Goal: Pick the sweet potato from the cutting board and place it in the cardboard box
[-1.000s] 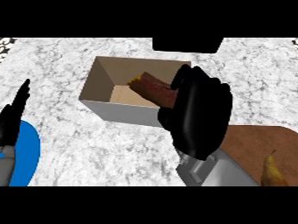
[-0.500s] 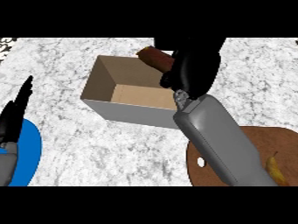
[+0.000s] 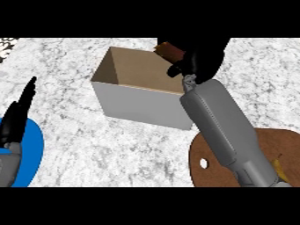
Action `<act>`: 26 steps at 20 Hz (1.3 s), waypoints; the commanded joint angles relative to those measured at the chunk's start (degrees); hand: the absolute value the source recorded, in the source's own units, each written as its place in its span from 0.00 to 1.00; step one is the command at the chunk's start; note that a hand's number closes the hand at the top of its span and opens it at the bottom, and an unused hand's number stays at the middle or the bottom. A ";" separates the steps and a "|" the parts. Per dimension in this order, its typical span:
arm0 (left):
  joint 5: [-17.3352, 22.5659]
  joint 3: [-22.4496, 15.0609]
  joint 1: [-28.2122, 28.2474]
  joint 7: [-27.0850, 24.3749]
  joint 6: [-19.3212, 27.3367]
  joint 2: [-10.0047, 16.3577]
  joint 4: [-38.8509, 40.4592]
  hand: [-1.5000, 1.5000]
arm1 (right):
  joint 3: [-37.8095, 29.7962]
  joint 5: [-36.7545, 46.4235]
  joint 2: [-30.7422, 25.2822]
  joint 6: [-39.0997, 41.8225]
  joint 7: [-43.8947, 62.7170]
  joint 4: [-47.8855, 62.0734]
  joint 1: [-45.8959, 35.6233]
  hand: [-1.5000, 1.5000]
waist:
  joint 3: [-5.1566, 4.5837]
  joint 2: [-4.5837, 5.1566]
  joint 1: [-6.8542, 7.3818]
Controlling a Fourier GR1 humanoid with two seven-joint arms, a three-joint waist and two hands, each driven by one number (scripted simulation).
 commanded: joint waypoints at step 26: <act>1.38 5.24 4.80 1.49 -0.52 3.23 -1.30 0.50 | 7.40 14.86 0.50 -30.35 9.45 -24.58 18.49 0.00 | -0.02 -2.67 -7.73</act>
